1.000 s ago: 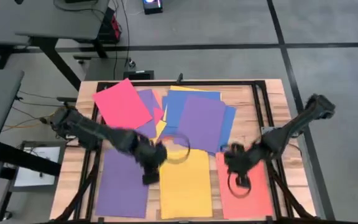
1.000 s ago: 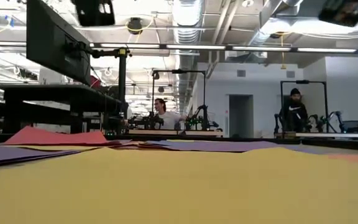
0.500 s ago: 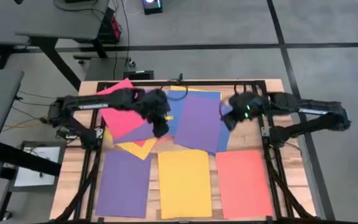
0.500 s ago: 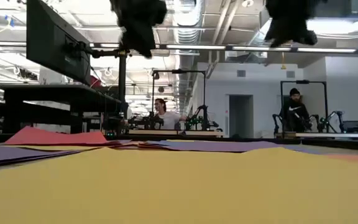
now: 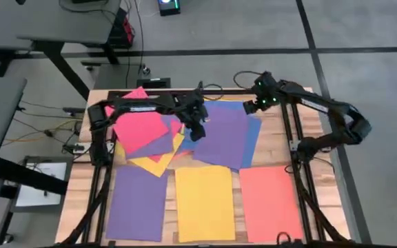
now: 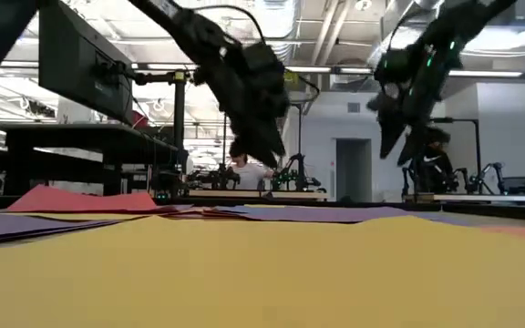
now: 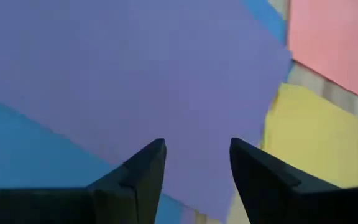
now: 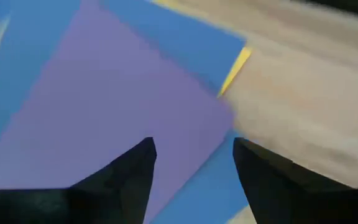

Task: Organize paper
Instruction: Stack the purple paper on top of the purple paper

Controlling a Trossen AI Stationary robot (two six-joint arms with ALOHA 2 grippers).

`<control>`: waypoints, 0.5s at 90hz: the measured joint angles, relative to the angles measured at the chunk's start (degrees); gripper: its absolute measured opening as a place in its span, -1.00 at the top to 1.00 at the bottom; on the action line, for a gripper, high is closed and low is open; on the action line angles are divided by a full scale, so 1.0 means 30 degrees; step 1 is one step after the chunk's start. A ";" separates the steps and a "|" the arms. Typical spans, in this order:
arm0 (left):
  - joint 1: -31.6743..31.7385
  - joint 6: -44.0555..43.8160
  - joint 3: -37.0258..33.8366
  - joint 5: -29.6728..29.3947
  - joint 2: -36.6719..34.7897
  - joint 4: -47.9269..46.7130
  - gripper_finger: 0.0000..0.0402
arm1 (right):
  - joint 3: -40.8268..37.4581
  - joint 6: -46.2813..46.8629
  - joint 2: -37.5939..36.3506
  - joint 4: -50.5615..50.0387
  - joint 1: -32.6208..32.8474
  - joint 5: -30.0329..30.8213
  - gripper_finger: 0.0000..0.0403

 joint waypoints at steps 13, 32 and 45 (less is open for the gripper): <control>-0.0120 -0.1118 0.0000 -0.0042 0.1122 0.1166 0.20 | 0.0007 -0.2298 0.2086 0.1519 -0.1099 -0.0124 -0.01; -0.0135 -0.2155 0.0000 -0.0069 0.2190 0.1880 0.21 | 0.0007 -0.4994 0.4724 0.1297 -0.1116 -0.2298 0.01; -0.0135 -0.2191 0.0000 -0.0077 0.2253 0.1977 0.21 | 0.0007 -0.6598 0.5069 0.1311 -0.0713 -0.3451 0.05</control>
